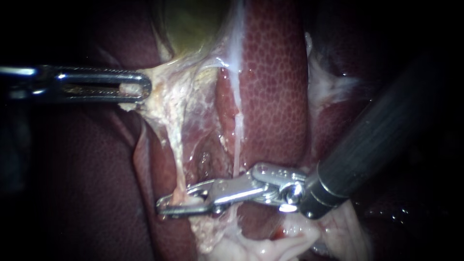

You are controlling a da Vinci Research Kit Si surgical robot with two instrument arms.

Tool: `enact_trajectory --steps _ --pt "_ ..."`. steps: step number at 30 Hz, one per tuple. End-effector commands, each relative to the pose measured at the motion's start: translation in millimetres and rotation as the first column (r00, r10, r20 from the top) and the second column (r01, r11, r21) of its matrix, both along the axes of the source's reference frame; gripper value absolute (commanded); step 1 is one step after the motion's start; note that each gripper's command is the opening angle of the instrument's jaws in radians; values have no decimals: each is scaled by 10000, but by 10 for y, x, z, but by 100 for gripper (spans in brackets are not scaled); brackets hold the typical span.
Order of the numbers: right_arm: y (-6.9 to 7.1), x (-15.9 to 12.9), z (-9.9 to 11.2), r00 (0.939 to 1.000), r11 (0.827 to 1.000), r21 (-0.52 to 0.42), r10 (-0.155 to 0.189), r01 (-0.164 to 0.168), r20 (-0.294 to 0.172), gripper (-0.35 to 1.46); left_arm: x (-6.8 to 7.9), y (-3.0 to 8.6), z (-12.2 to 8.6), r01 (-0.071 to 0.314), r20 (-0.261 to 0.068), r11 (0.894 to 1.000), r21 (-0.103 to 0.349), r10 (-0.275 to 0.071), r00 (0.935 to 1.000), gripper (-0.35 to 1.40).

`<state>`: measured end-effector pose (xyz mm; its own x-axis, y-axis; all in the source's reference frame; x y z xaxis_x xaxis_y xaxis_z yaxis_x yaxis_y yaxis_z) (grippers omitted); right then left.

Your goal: Going back first clip left tube

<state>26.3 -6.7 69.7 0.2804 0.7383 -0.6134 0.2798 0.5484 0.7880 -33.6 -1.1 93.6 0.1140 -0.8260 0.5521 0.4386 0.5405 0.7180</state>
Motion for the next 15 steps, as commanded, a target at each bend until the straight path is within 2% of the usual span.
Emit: enact_trajectory --steps 1,13,14,15 --pt "0 0 0 10000 10000 -5 -2 2 13 -35 0 0 0 -2 3 10000 0 2 10000 -35" --pt "1 6 -2 10000 10000 47 30 -30 50 -35 0 -1 0 -2 2 10000 -2 2 10000 -35" --pt "1 8 -2 10000 10000 46 -3 3 62 -18 1 -1 0 -2 2 10000 -2 2 10000 -35" --pt "1 11 -2 9999 9997 -217 104 -105 -82 -2 1 -1 0 -3 3 10000 -2 3 10000 -35"
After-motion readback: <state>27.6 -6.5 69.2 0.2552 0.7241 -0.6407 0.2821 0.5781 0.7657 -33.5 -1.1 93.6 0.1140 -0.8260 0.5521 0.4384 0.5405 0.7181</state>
